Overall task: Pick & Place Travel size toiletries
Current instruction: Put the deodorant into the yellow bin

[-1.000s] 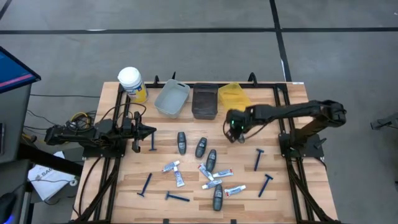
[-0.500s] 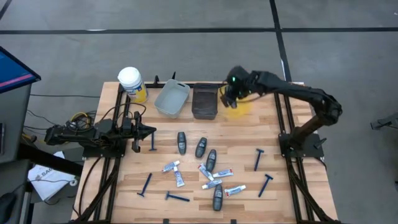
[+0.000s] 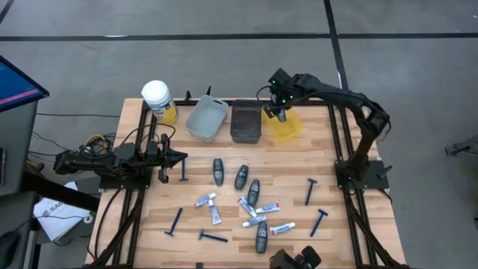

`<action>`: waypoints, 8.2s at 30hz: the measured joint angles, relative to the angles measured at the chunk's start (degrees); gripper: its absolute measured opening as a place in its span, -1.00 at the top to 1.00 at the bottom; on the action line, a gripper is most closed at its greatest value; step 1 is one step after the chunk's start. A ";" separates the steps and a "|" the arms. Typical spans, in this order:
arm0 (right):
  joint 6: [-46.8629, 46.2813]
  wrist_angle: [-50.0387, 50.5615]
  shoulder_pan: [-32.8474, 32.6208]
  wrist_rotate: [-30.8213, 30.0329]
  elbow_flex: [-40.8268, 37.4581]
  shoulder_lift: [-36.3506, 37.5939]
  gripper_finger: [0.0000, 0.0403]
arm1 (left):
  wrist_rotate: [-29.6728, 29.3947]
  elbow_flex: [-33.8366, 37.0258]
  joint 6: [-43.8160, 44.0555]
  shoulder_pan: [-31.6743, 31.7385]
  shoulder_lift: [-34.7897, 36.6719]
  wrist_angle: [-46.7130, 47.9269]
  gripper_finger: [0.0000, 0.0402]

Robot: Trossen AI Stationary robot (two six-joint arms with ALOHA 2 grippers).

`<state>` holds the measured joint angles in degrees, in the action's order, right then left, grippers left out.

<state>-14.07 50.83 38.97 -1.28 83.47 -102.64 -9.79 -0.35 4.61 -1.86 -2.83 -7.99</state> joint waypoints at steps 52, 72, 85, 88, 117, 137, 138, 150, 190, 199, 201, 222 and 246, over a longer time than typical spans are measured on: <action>5.21 7.45 -0.58 -0.40 12.23 -9.70 -0.43 | -0.02 -0.02 -0.01 -0.01 -0.02 -0.22 0.95; -12.46 23.79 -30.94 -0.28 22.54 9.69 -0.44 | 0.00 0.00 -0.01 0.00 -0.02 -0.26 0.95; -50.49 32.08 -59.55 -6.35 22.20 7.81 -0.44 | -0.01 -0.01 0.01 0.02 -0.02 -0.64 0.95; -59.25 34.55 -65.02 -6.36 22.20 5.60 -0.45 | -0.02 -0.01 0.01 0.02 -0.46 -1.24 0.95; -74.09 1.44 -73.23 -4.78 10.99 -4.94 -0.44 | 0.00 -0.01 0.01 0.01 -1.95 -1.70 0.95; -86.78 4.46 -69.84 1.30 17.54 -19.21 -0.44 | -0.05 0.00 -0.01 -0.01 -4.47 -2.60 0.95; -86.96 4.54 -69.49 1.83 17.54 -19.43 -0.44 | -0.07 -0.02 0.00 -0.01 -4.69 -2.79 0.95; -89.19 3.30 -68.38 5.48 17.39 -24.26 -0.44 | 0.06 -0.02 -0.01 -0.01 -5.90 -3.23 0.95; -84.46 3.09 -68.93 8.70 18.52 -26.83 0.10 | -0.01 -0.02 0.01 -0.01 -6.40 -3.67 0.95; -77.76 16.35 -67.36 7.73 28.88 -26.74 0.04 | 0.00 -0.01 -0.01 -0.01 -6.40 -3.67 0.95; -75.47 21.22 -66.54 6.95 32.59 -26.72 0.06 | 0.00 -0.02 0.01 -0.01 -6.40 -3.69 0.95; -46.75 39.22 -43.95 -4.59 51.41 -25.71 0.07 | -0.02 -0.02 -0.01 -0.01 -6.40 -3.78 0.95; -13.48 39.27 -7.09 -9.14 50.19 -23.14 0.06 | 0.00 -0.02 0.01 0.01 -6.40 -4.39 0.95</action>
<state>-27.55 90.09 31.88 -10.42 133.67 -125.78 -9.78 -0.36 4.62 -1.85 -9.23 -12.38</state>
